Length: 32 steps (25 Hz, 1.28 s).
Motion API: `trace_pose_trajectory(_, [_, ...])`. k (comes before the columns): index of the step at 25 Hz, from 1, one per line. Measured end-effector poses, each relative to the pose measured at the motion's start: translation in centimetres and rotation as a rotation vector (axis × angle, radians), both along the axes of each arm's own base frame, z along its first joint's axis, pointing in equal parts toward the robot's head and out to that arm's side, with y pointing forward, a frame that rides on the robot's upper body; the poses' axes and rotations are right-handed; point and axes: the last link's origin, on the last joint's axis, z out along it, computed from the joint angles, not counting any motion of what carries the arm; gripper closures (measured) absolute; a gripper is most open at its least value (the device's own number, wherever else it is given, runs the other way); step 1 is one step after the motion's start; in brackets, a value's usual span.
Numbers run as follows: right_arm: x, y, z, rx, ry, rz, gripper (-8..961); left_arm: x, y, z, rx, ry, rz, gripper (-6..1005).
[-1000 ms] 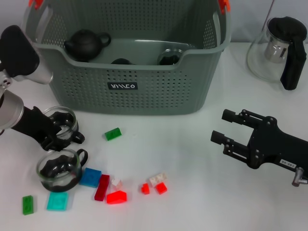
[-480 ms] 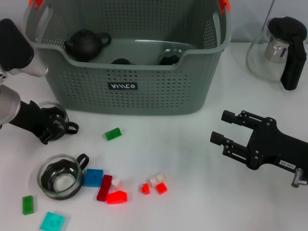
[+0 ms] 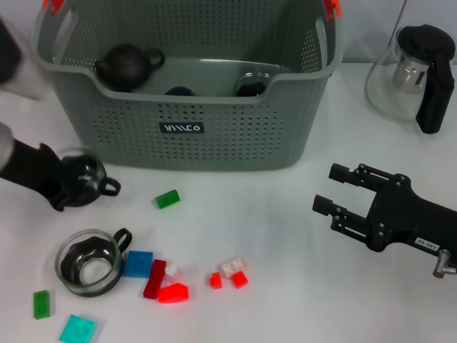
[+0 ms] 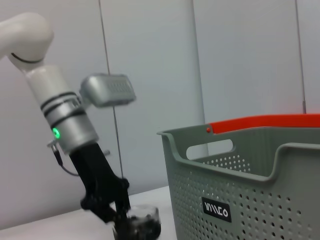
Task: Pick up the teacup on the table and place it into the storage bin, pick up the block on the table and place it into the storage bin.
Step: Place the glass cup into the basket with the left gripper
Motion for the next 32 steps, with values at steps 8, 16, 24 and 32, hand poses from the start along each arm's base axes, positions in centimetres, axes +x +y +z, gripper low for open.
trace_pose_trajectory(8, [0.0, 0.0, 0.0, -0.001, 0.001, 0.001, 315, 2.3, -2.0, 4.9, -0.109, -0.219, -0.056, 936])
trace_pose_trajectory(16, [0.0, -0.1, 0.0, -0.002, 0.005, 0.002, 314, 4.3, -2.3, 5.5, -0.163, -0.503, -0.179, 925])
trace_pose_trajectory(24, [0.0, -0.2, 0.0, -0.002, 0.006, 0.002, 314, 8.3, 0.8, 4.4, -0.080, -0.702, -0.331, 914])
trace_pose_trajectory(32, [0.0, -0.4, -0.2, -0.013, 0.004, 0.004, 314, 10.8, 6.2, 0.8, 0.133, -0.607, -0.348, 904])
